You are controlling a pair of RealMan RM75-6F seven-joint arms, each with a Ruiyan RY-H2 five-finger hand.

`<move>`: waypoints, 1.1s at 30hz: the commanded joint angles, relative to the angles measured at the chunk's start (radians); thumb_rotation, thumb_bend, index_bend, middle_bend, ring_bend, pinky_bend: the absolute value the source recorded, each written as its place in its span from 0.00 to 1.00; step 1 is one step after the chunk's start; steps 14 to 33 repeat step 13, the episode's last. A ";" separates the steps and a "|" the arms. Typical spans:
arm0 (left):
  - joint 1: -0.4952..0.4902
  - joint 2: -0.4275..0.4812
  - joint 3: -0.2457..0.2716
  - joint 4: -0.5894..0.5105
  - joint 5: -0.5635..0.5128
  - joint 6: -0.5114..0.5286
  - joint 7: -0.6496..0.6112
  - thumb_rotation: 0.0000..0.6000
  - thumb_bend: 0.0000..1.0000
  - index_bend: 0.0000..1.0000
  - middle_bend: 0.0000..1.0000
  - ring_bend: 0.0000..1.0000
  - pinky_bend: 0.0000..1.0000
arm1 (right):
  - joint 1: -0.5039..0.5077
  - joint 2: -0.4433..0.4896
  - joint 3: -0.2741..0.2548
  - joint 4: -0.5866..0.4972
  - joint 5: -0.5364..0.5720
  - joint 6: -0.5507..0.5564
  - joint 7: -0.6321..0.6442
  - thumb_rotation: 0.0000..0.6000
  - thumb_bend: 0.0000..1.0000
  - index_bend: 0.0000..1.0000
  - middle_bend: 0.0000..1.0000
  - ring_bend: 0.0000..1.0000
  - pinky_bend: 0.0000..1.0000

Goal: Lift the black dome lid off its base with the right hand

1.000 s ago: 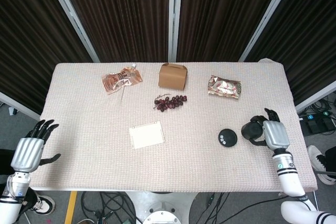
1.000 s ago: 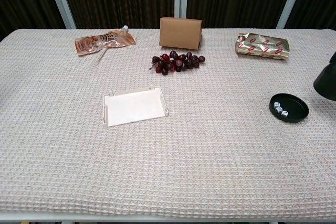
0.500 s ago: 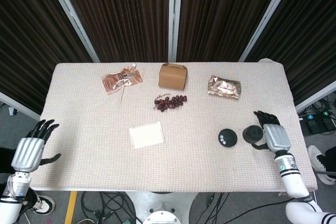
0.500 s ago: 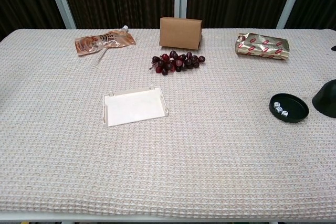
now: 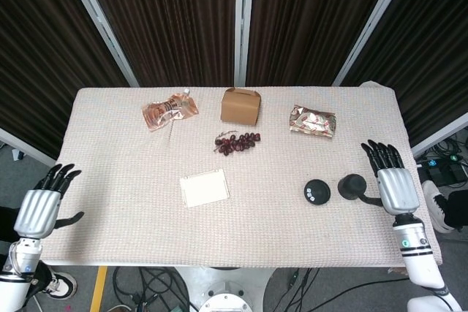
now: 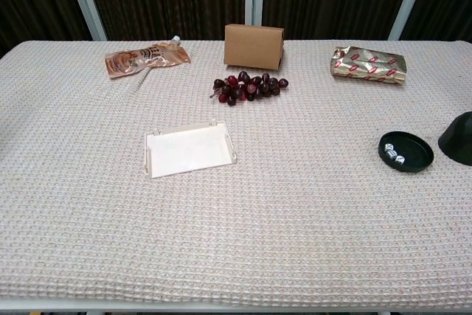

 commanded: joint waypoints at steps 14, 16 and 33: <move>0.003 -0.007 -0.001 0.010 0.004 0.012 0.000 1.00 0.02 0.17 0.11 0.08 0.30 | -0.143 0.056 -0.091 -0.092 -0.123 0.170 -0.165 1.00 0.00 0.04 0.01 0.00 0.00; 0.003 -0.007 -0.001 0.010 0.004 0.012 0.000 1.00 0.02 0.17 0.11 0.08 0.30 | -0.143 0.056 -0.091 -0.092 -0.123 0.170 -0.165 1.00 0.00 0.04 0.01 0.00 0.00; 0.003 -0.007 -0.001 0.010 0.004 0.012 0.000 1.00 0.02 0.17 0.11 0.08 0.30 | -0.143 0.056 -0.091 -0.092 -0.123 0.170 -0.165 1.00 0.00 0.04 0.01 0.00 0.00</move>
